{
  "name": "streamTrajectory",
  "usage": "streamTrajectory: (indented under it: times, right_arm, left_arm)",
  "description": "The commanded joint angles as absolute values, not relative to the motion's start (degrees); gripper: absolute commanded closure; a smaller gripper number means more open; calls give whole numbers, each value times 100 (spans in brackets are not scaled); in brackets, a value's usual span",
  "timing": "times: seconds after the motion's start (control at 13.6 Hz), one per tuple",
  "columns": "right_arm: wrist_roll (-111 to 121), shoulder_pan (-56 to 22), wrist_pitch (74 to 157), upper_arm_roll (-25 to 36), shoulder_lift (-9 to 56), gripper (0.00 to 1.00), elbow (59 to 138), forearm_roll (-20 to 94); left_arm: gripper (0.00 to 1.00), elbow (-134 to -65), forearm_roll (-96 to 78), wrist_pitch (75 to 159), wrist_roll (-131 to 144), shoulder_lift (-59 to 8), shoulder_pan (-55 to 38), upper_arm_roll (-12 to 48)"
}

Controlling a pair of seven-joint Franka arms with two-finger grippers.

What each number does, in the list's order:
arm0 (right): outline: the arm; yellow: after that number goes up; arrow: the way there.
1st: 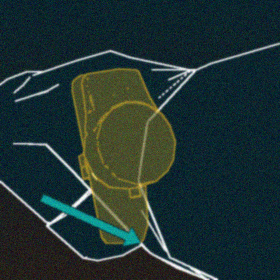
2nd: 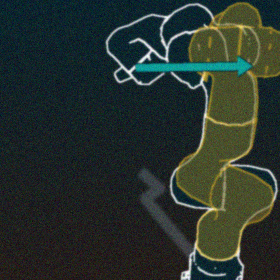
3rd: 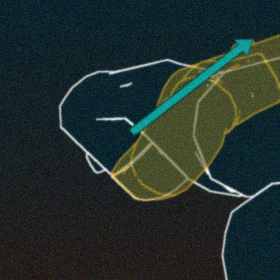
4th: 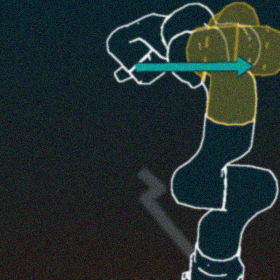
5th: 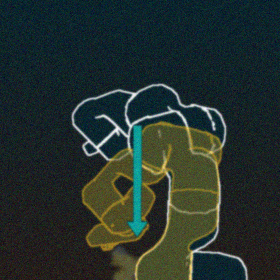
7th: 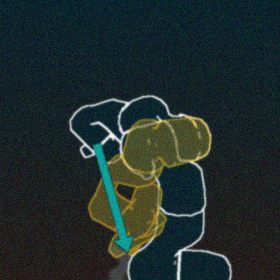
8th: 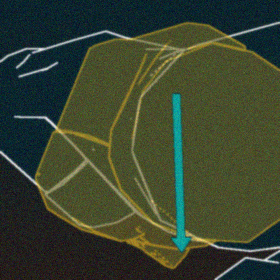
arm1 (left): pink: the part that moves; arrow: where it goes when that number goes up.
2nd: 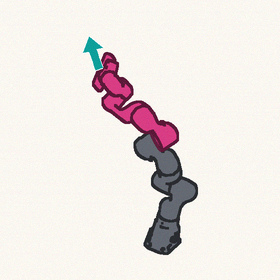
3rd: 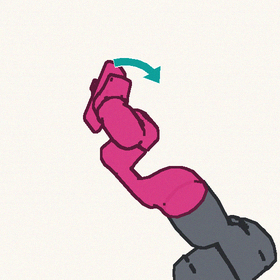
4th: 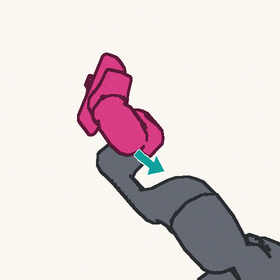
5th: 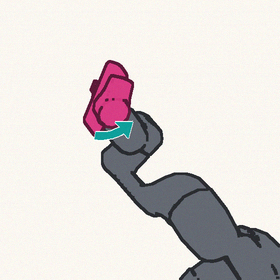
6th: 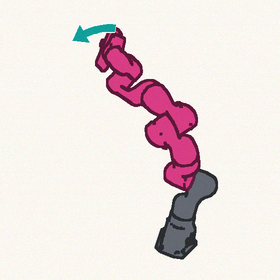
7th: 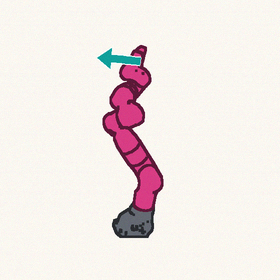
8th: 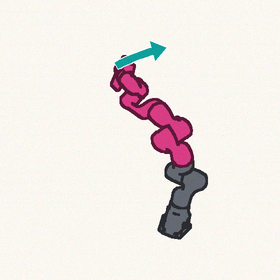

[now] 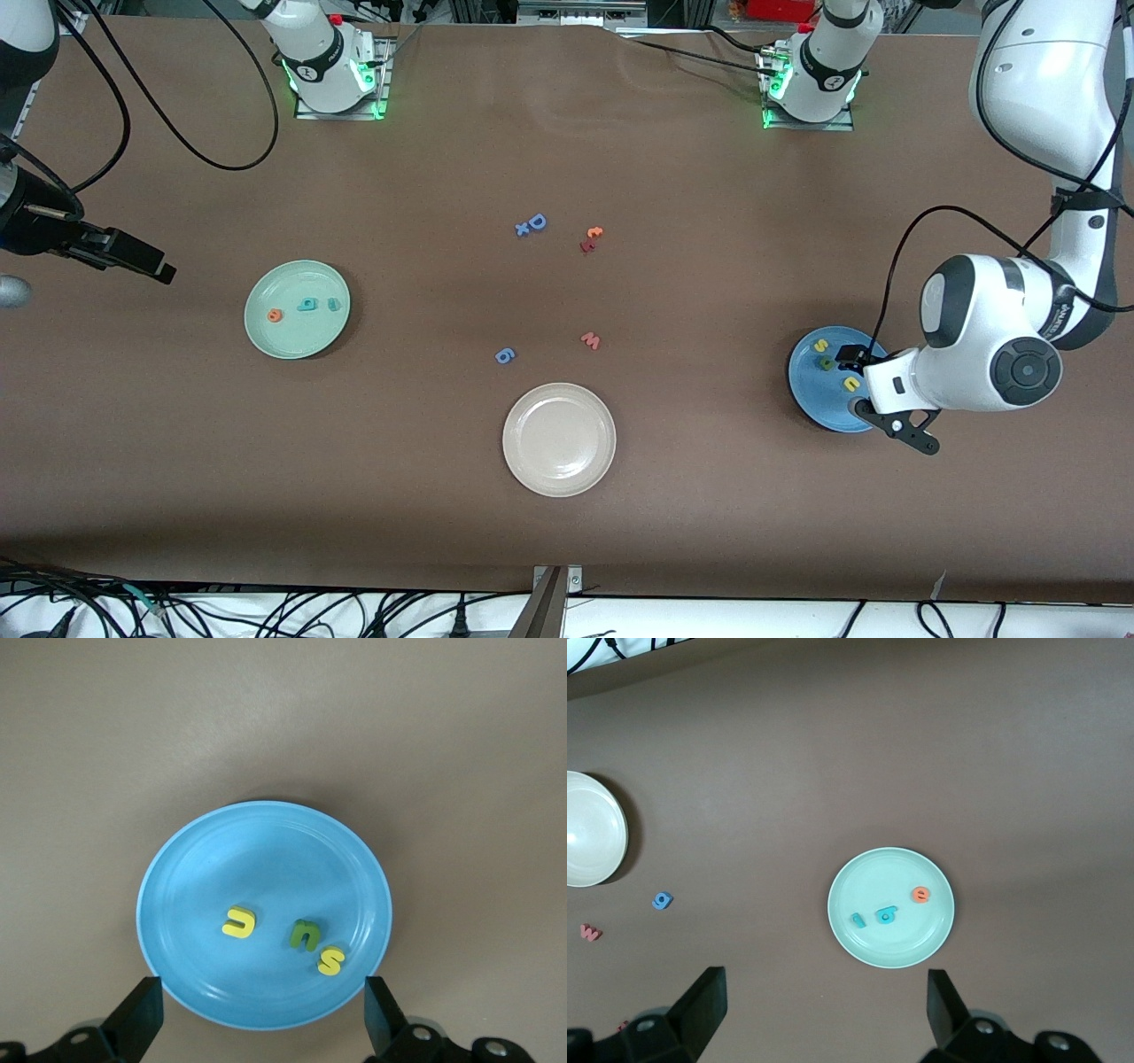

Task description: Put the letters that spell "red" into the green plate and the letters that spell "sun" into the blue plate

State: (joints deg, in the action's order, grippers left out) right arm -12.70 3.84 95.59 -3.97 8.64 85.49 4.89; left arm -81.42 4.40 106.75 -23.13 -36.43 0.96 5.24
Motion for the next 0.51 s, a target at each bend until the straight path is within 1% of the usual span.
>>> streamTrajectory:
  times: [0.0, 0.22, 0.44]
  right_arm:
    - [-1222, 431, 9606, -396, 729, 0, 8675, 633]
    - [-1222, 431, 9598, -396, 721, 0, 8675, 624]
    - [-1213, 431, 9589, -396, 721, 0, 8675, 624]
  left_arm:
    - [0, -8191, 369, 10232, -1813, -3201, 79, 562]
    - [0, -8191, 123, 9582, -383, -2744, 62, 764]
    - [0, -8428, 123, 9142, -26, -2103, 17, 835]
